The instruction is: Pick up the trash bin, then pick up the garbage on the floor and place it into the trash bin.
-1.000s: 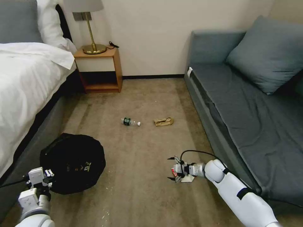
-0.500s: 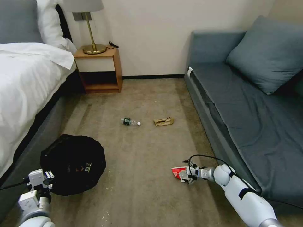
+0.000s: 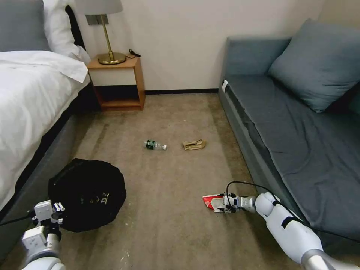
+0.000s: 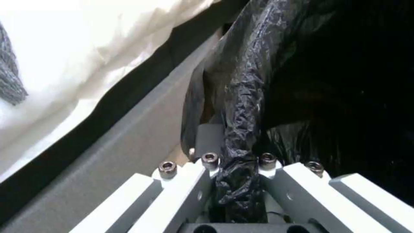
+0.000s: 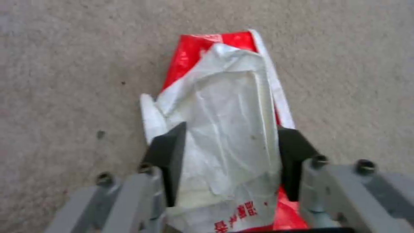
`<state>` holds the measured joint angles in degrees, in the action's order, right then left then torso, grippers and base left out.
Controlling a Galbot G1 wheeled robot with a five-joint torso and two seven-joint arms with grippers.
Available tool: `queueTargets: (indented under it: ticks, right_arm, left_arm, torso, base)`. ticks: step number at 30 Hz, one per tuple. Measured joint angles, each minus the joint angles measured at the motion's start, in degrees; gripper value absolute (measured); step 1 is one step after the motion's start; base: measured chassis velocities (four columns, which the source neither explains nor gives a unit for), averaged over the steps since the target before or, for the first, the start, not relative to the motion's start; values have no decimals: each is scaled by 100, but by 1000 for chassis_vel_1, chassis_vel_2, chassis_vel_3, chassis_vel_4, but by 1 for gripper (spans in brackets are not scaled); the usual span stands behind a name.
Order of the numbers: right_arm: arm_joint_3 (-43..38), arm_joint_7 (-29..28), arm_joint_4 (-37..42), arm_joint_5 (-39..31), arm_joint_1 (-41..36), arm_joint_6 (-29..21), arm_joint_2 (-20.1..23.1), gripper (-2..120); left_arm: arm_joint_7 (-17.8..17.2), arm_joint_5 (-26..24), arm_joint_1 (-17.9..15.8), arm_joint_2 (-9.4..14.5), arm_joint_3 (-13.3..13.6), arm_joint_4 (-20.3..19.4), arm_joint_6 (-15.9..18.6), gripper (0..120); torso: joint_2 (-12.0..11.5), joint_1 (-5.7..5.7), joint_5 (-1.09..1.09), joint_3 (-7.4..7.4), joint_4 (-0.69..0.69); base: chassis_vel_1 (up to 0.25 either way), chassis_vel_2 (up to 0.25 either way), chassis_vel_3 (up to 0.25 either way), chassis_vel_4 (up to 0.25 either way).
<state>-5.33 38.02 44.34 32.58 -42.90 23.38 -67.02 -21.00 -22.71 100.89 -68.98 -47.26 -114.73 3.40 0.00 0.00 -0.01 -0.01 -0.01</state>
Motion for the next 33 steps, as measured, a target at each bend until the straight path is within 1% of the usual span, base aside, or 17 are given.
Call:
queueTargets:
  ticks: [2,5,6,7,8,10,11,13,18,24,25,26,28,30,32,33]
  right_arm:
    - [7,1,-8,-2,-2,14,0,42]
    - [34,2,-27,-8,-13,57,7,28]
    - [34,2,-27,-8,-13,57,7,28]
    - [43,3,-29,-14,-23,69,11,22]
    - [47,3,-29,-23,-33,76,14,19]
    - [31,3,-8,-53,-58,78,17,8]
    - [31,3,-8,-53,-58,78,17,8]
    - [-1,6,39,-102,-83,78,15,0]
    - [-40,7,79,-124,-116,78,2,0]
    - [-115,-10,303,-272,-199,97,-14,0]
    - [-105,-56,451,-488,-218,172,-18,0]
    - [-105,-56,451,-488,-218,172,-18,0]
    - [-32,-172,615,-802,-231,296,-30,0]
    - [132,-421,973,-1411,-293,504,-108,0]
    - [167,-492,1060,-1543,-309,555,-136,0]
    - [266,-697,1303,-1835,-360,626,-198,0]
  left_arm:
    - [0,-2,-1,1,0,-7,0,2]
    - [0,-8,-13,6,3,-20,1,2]
    - [0,-8,-13,6,3,-20,1,2]
    - [0,-9,-20,10,8,-20,2,2]
    - [0,-10,-22,12,15,-20,4,2]
    - [0,-10,-20,13,27,-20,7,2]
    - [0,-10,-20,13,27,-20,7,2]
    - [1,-1,-2,13,41,-20,8,2]
    - [0,17,34,-6,47,-68,6,2]
    - [4,27,99,-34,40,-73,-98,2]
    - [11,30,123,-43,34,-72,-127,2]
    - [11,30,123,-43,34,-72,-127,2]
    - [23,34,142,-45,27,-71,-151,2]
    - [28,38,147,-59,24,-71,-169,2]
    - [28,39,144,-64,26,-71,-169,2]
    - [29,46,133,-77,37,-71,-169,2]
  torso:
    - [0,0,0,0,0]
    - [0,0,1,0,0]
    - [0,0,1,0,0]
    - [0,0,1,0,1]
    - [0,0,2,1,1]
    - [0,0,3,1,3]
    - [0,0,3,1,3]
    - [0,0,3,1,2]
    - [0,0,2,1,2]
    - [-1,0,2,1,1]
    - [0,0,1,1,1]
    - [0,0,1,1,1]
    - [0,0,0,1,1]
    - [0,0,0,1,1]
    - [-1,0,0,1,2]
    - [0,0,0,1,2]
  base:
    - [0,0,0,0]
    - [0,0,0,0]
    - [0,0,0,0]
    - [0,0,0,0]
    - [0,0,0,0]
    - [0,0,0,0]
    - [0,0,0,0]
    - [0,0,0,0]
    - [0,0,0,0]
    - [0,0,0,0]
    - [0,0,0,0]
    - [0,0,0,0]
    - [0,0,0,0]
    - [0,0,0,0]
    - [0,0,0,0]
    - [0,0,0,0]
